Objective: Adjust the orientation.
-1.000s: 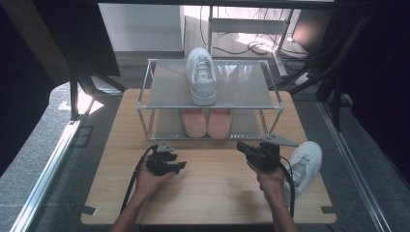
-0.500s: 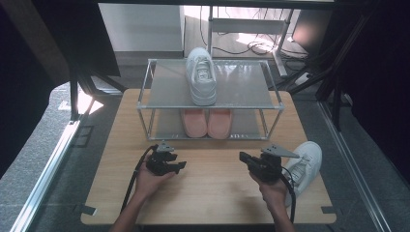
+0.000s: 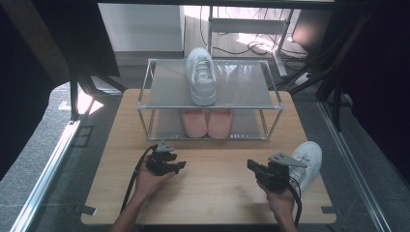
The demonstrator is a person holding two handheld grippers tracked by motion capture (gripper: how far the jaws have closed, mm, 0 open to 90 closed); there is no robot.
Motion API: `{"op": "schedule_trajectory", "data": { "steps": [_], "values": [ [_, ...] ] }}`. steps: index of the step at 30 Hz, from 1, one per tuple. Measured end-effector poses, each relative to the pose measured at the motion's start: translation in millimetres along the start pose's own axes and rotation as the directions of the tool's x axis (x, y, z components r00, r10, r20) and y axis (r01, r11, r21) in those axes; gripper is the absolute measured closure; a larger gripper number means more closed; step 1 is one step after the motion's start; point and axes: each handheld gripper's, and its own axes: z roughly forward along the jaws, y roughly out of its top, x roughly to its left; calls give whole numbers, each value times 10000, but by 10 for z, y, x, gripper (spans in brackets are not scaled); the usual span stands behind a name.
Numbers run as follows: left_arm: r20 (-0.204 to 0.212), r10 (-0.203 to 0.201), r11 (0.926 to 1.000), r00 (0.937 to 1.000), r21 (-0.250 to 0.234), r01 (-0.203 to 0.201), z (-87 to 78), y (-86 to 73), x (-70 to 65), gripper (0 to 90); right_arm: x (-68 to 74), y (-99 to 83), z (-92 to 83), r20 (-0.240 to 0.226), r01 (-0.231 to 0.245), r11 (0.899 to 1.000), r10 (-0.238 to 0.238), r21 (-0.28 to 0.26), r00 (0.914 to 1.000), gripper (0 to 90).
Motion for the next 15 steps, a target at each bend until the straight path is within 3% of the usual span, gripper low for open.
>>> {"op": "schedule_trajectory", "data": {
  "steps": [15],
  "values": [
    [3,-12,10000,10000,-49,12,-14,2,2,488,26,-74,-141,587,236,9997,-234,-19,9980,900]
  ]
}}
